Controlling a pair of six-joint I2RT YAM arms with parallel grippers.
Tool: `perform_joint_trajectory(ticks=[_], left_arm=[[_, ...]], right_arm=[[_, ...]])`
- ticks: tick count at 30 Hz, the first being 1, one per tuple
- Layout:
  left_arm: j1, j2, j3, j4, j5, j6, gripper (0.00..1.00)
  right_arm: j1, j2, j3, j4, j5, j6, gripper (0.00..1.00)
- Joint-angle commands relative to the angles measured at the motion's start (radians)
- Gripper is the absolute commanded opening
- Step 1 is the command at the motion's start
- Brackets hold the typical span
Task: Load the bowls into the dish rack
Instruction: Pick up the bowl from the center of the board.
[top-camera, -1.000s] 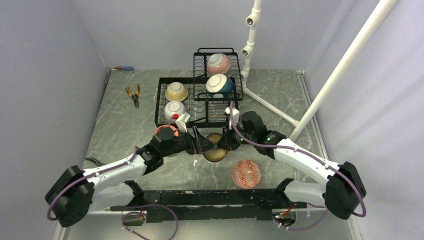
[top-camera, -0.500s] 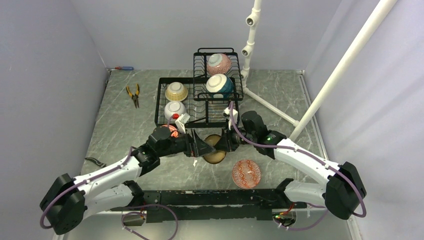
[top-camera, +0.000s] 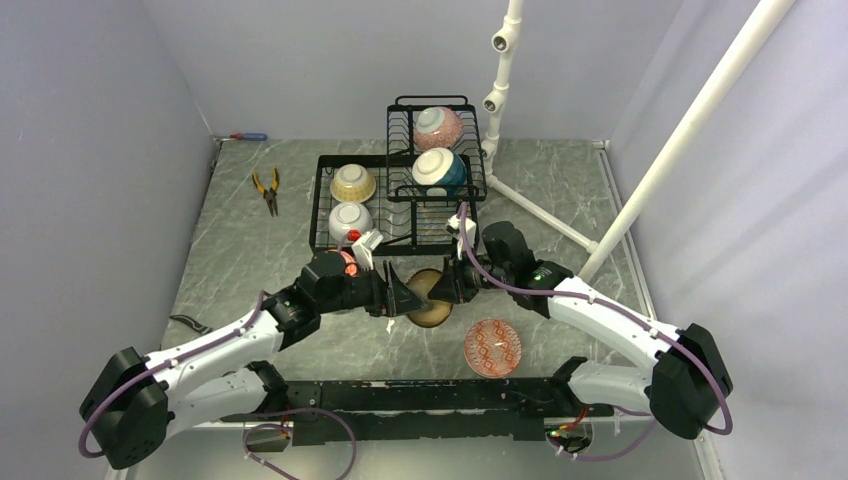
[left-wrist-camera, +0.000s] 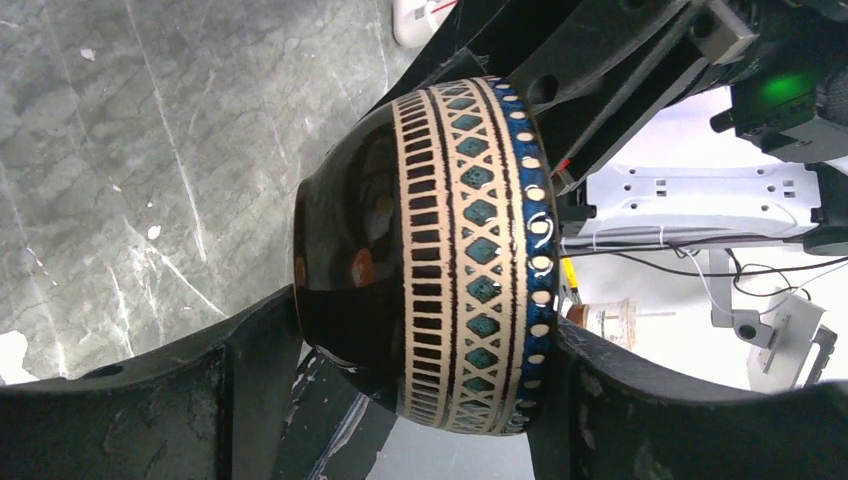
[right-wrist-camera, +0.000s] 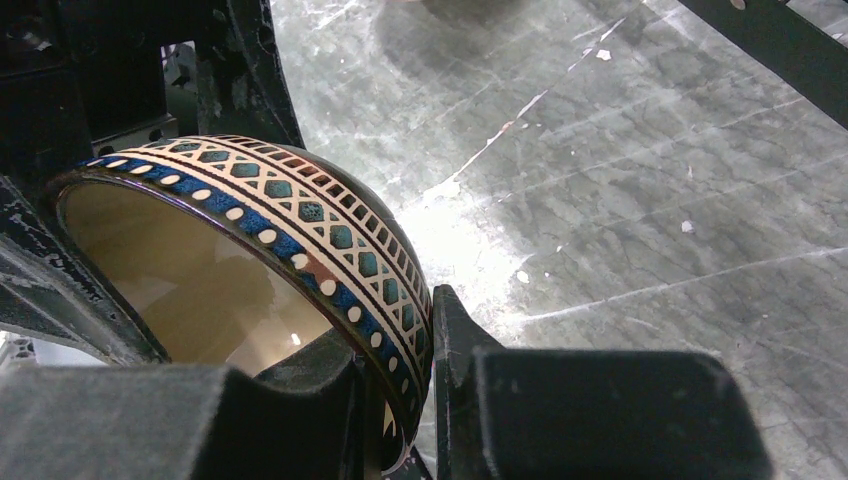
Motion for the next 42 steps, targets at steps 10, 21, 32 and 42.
perform_joint_trajectory(ticks=[10,21,32,42], left_arm=[[-0.005,0.019,0.027,0.068,0.025,0.012,0.29],[-0.002,-0.049,0.070,-0.167,-0.160,0.019,0.03],[0.121,-0.055,0.145,-0.378,-0.185,0.037,0.03],[0.368,0.010,0.294,-0.485,-0.056,0.174,0.03]], right_arm=[[0.000,-0.015,0.057,0.071,-0.016,0.014,0.00],[-0.003,0.043,0.104,0.088,-0.093,0.087,0.61],[-0.073,0.014,0.147,0.018,-0.132,0.157,1.00],[-0.172,-0.026,0.133,0.003,-0.284,0.185,1.00]])
